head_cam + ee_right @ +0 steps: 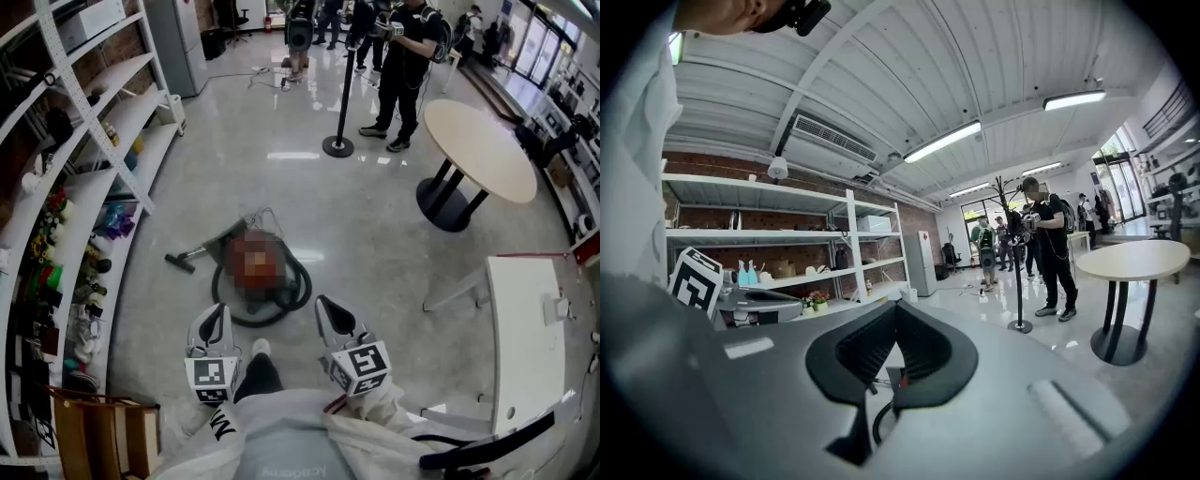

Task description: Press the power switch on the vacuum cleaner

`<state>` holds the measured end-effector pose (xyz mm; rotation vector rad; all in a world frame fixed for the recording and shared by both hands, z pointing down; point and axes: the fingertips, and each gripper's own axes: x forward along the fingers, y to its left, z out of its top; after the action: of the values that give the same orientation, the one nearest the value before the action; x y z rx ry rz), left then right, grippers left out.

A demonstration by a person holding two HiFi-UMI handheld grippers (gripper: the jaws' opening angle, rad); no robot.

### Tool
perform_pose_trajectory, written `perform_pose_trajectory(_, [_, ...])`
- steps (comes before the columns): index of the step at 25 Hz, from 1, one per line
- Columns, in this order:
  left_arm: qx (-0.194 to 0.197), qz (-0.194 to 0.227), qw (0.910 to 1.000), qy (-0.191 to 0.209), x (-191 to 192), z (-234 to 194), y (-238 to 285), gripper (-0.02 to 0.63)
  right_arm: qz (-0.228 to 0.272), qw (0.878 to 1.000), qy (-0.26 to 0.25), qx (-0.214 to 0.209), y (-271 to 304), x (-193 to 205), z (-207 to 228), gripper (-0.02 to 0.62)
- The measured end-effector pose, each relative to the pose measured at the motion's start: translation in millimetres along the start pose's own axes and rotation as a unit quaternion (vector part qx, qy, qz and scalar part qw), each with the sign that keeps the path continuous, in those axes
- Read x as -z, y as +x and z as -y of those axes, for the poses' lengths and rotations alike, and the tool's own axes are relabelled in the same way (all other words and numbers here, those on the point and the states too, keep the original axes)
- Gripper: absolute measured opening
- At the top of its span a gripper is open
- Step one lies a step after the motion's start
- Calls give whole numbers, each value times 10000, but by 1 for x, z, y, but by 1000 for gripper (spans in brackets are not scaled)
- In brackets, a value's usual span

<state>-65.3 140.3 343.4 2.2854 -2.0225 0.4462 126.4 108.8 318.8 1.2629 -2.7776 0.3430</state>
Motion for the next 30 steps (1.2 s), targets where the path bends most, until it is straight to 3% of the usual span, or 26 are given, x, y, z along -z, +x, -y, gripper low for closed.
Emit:
perform_pose_trajectory(11, [-4,88,9999,78,-3,46,-41,0,69,9999,75,-96,-54,12,-4,1])
perform_pose_trajectory(30, [-325,-137,9994,-56,25,33,-93,0,-197,9985,112,-506,-60,34,-48,0])
